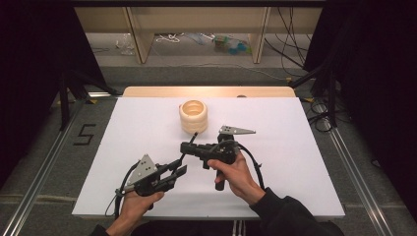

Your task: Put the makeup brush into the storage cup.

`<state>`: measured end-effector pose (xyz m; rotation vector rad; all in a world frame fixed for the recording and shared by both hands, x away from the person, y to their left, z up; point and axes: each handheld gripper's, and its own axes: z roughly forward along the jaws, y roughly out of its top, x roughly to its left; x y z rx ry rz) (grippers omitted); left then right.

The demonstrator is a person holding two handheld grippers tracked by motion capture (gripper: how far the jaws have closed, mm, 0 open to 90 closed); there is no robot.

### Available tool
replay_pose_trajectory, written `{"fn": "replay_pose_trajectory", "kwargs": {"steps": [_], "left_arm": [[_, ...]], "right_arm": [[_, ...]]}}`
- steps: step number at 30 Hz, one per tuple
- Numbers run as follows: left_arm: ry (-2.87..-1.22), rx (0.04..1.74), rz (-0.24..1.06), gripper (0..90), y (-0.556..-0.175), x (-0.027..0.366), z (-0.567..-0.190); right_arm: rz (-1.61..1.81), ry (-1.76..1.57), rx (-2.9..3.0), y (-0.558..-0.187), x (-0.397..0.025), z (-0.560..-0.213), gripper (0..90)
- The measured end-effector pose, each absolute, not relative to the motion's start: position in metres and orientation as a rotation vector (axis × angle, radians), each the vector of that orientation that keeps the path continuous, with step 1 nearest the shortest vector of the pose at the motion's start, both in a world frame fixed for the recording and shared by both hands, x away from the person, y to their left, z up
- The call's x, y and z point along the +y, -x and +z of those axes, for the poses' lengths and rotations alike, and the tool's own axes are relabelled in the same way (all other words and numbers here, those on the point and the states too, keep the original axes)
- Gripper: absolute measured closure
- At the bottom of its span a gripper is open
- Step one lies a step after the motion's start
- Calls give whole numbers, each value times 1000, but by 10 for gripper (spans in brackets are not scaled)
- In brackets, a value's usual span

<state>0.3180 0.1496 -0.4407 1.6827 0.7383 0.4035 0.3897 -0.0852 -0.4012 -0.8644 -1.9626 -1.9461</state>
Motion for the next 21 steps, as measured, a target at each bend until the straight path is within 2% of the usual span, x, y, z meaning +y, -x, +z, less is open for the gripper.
{"fn": "replay_pose_trajectory", "kwargs": {"steps": [11, 21], "left_arm": [[-1711, 796, 416, 397, -320, 149, -444], [-1732, 827, 442, 324, -322, 155, -446]], "right_arm": [[-1977, 820, -2148, -392, -89, -396, 839], [-1973, 828, -2257, -397, -94, -393, 839]]}}
